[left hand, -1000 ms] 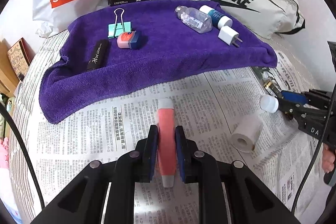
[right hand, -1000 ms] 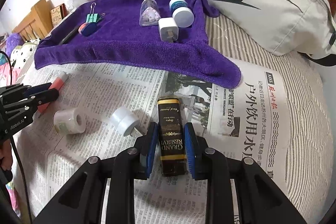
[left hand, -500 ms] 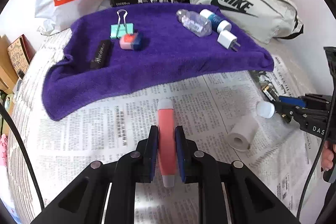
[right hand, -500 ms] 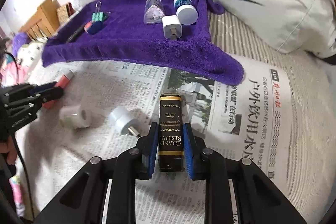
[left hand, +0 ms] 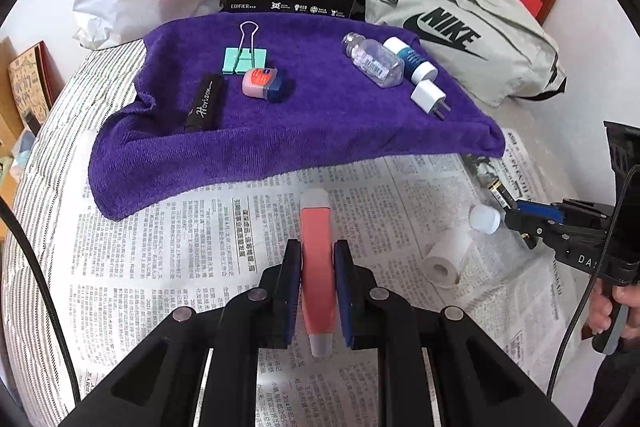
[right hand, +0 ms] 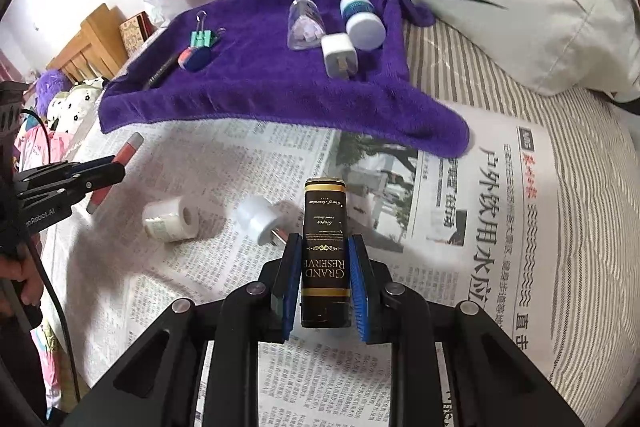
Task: Organize rigid objects
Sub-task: 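Carry the pink tube and Grand Reserve bottle onto the towel with both grippers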
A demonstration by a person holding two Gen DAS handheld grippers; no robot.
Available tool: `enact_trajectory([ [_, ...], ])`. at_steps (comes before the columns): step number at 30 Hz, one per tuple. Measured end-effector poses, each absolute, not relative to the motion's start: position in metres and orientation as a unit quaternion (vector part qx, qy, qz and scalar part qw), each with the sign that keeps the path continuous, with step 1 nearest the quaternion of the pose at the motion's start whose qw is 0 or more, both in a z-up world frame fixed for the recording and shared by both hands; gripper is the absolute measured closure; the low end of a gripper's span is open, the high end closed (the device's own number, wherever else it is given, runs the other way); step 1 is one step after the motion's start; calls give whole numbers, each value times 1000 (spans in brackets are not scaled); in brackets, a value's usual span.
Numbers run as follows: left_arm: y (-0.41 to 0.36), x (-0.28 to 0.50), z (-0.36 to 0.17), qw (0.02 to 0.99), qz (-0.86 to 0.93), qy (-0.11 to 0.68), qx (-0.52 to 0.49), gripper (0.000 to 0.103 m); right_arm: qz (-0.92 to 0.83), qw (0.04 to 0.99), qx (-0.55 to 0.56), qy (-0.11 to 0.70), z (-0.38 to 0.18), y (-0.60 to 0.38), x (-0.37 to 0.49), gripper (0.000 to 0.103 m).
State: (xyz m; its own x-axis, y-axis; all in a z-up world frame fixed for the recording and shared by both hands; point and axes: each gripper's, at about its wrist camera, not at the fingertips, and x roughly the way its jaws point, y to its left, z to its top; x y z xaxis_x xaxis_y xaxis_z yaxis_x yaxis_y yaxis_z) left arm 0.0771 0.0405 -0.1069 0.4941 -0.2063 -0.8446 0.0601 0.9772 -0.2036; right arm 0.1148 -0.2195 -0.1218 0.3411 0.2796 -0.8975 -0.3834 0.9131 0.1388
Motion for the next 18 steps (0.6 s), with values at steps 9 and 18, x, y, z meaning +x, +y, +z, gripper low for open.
enact_trajectory([
  [9, 44, 91, -91, 867, -84, 484, -82, 87, 227, 821, -48, 522, -100, -210, 127, 80],
  [18, 51, 118, -70, 877, -86, 468, -70, 87, 249, 828, -58, 498, -77, -183, 165, 80],
])
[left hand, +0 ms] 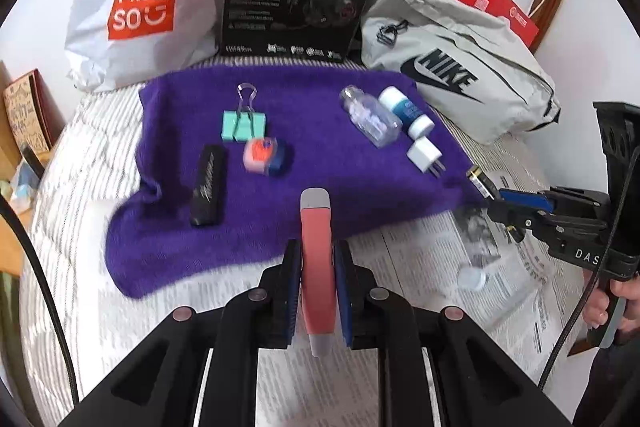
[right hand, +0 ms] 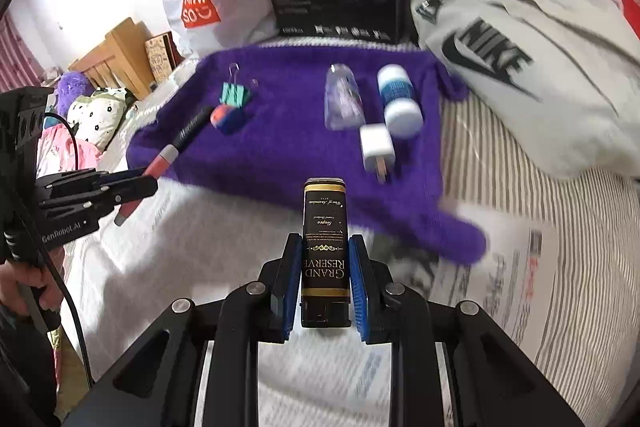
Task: Organize rigid objects
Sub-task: 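Carry the pink tube and Grand Reserve bottle onto the towel with both grippers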
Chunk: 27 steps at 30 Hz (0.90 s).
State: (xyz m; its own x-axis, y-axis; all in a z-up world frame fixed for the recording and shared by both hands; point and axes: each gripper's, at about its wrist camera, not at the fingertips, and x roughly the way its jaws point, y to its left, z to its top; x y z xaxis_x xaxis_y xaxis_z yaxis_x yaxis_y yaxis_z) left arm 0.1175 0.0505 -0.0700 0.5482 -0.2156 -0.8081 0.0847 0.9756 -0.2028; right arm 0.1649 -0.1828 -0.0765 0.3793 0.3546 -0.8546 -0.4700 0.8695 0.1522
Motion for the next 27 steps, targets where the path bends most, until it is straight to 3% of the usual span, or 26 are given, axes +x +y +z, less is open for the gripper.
enact_trajectory([
  [16, 74, 160, -60, 881, -65, 465, -56, 87, 265, 812, -99, 511, -104, -125, 244, 80],
  [27, 81, 178, -82, 872, -52, 481, -68, 87, 261, 795, -124, 534, -136, -111, 255, 79],
])
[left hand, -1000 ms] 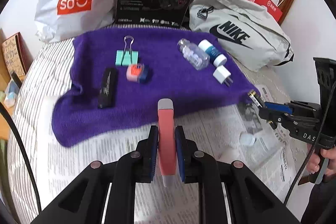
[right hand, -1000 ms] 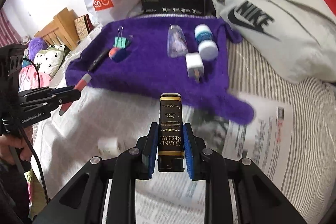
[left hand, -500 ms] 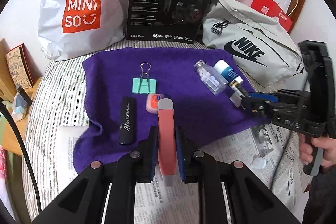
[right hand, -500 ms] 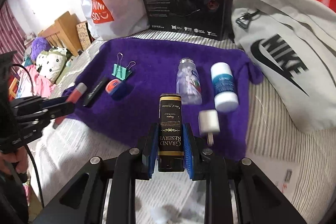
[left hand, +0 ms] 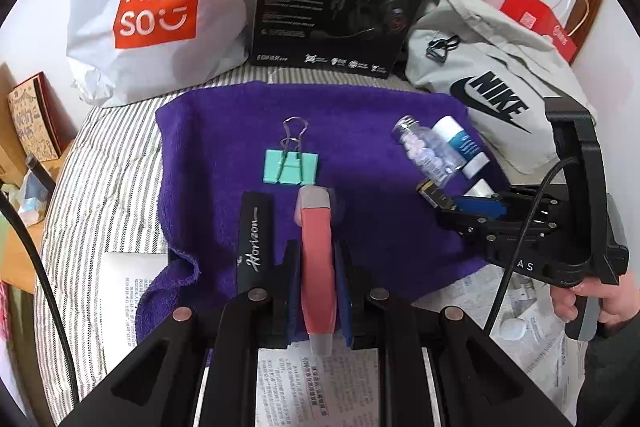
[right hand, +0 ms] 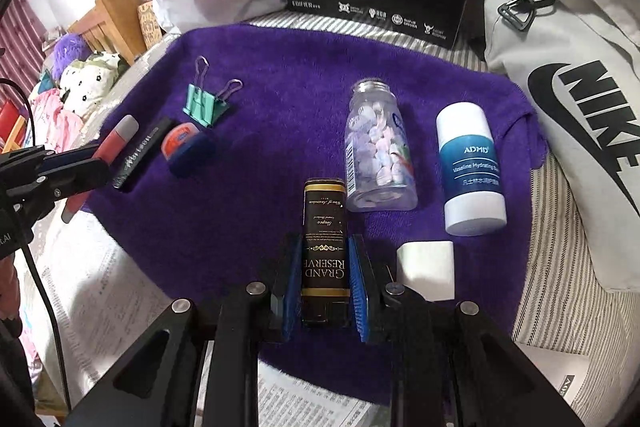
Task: Organize rigid objects
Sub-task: 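Carry the pink tube and Grand Reserve bottle onto the towel with both grippers, then open both grippers to release the pink tube and bottle on the towel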
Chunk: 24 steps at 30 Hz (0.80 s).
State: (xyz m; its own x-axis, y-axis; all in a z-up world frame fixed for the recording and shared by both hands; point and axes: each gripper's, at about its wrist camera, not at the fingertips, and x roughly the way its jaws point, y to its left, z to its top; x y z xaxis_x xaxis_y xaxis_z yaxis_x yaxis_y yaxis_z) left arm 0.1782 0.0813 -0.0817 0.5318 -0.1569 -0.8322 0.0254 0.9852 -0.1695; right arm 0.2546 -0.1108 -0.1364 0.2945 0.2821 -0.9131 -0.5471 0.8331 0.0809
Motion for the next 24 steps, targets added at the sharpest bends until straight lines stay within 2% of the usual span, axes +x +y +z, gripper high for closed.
enact_trajectory([
  [6, 86, 189, -90, 868, -41, 491, -60, 87, 265, 795, -131, 530, -137, -108, 257, 77],
  [8, 88, 195, -95, 865, -33, 498, -58, 87, 273, 791, -136, 530, -138, -105, 256, 65],
  [10, 90, 199, -98, 862, -27, 503, -60, 87, 273, 789, -140, 532, -137, -104, 253, 60],
  [24, 79, 216, -111, 854, -26, 518, -50, 87, 268, 817, -92, 502, -97, -142, 223, 59],
])
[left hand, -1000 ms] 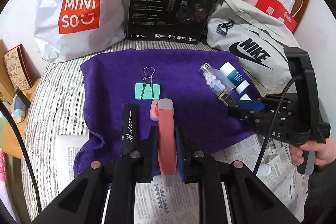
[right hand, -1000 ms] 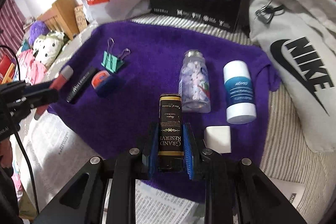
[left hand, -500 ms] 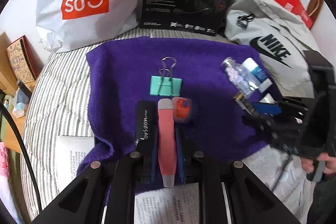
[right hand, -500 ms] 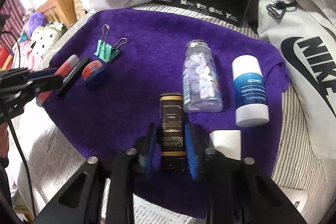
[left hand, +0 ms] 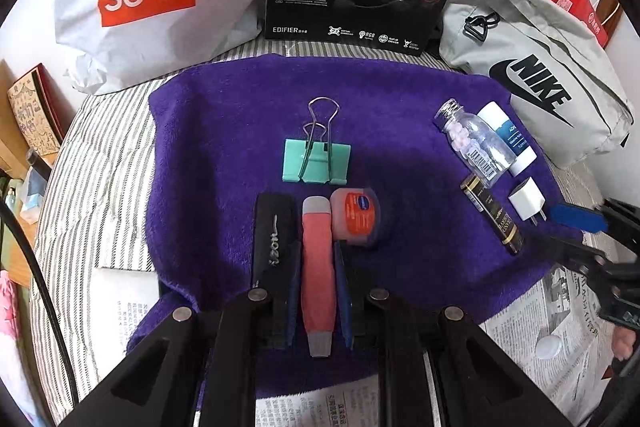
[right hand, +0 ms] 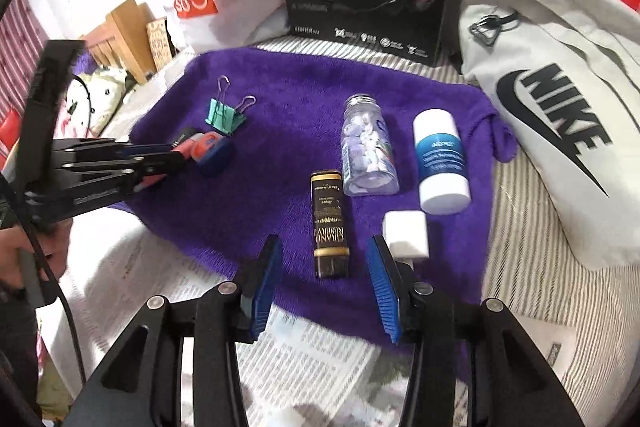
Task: Organize rigid objects
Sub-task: 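Open both grippers to release the pink tube and bottle on the towel, then grasp the white tape roll on the newspaper with the left gripper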
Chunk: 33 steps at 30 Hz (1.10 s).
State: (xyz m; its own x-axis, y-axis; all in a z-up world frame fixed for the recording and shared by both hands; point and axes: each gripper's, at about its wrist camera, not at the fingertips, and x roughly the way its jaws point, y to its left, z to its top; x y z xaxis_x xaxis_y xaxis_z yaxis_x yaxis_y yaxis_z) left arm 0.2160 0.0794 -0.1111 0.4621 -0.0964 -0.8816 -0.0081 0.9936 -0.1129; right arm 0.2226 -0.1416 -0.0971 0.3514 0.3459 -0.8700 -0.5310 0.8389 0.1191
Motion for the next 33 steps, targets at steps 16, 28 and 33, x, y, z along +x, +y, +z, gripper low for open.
enact_trajectory([
  [16, 68, 205, -117, 849, -23, 528, -18, 76, 241, 825, -34, 511, -88, -193, 171, 58],
  [28, 49, 148, -80, 866, -47, 498, -31, 59, 227, 823, 5, 520, -86, -221, 127, 58],
  [33, 17, 117, -76, 867, -81, 491, -17, 57, 220, 826, 13, 519, -83, -227, 112, 58],
])
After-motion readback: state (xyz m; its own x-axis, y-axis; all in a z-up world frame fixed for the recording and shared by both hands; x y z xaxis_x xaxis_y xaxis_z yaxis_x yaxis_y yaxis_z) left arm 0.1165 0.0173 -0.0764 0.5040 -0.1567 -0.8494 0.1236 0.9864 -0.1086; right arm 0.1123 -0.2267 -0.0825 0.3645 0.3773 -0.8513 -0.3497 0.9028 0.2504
